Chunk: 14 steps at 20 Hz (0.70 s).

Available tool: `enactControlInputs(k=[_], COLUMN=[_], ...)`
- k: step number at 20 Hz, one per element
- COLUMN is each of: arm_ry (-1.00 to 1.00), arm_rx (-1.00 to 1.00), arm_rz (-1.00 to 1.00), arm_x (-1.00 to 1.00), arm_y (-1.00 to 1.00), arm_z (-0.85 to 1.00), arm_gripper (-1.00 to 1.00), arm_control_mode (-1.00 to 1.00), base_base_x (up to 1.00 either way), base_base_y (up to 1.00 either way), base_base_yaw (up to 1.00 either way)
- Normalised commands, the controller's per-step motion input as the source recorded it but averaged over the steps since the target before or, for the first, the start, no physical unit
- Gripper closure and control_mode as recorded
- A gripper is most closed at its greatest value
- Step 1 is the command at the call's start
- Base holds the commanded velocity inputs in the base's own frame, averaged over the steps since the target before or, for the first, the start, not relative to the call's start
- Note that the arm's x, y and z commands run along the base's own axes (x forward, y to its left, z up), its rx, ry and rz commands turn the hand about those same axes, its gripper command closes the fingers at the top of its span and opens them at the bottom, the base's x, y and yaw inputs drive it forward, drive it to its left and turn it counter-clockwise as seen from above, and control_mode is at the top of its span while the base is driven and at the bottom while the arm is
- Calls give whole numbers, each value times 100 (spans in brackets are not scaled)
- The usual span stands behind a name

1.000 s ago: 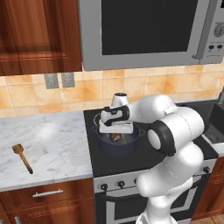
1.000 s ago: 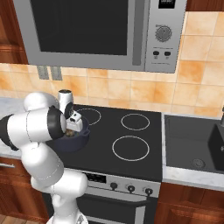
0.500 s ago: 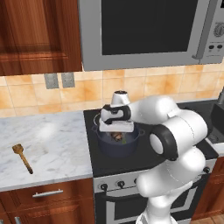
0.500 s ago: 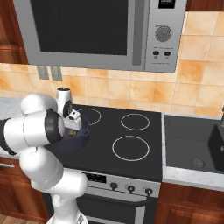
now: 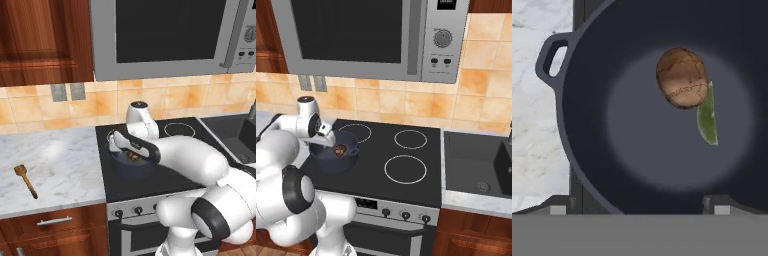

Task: Put the potato and lemon wedge in the pot. Retrieve the spatula and lightly stir the vegetables in the pot.

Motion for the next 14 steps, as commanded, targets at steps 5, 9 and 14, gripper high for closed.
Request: enactControlInputs(k=[5, 9, 14], arm_ry=[-5, 0, 1], arm_rx=[0, 0, 0], arm_rz=[10, 17, 19], arm_x=[-46, -26, -6], arm_y=[60, 75, 95], arm_z=[19, 1, 0], arm_gripper=[-100, -100, -100], arm_control_mode=[-100, -100, -100], base_base_x=[0, 0, 0], base_base_y=[0, 0, 0], base_base_yaw=[0, 0, 0])
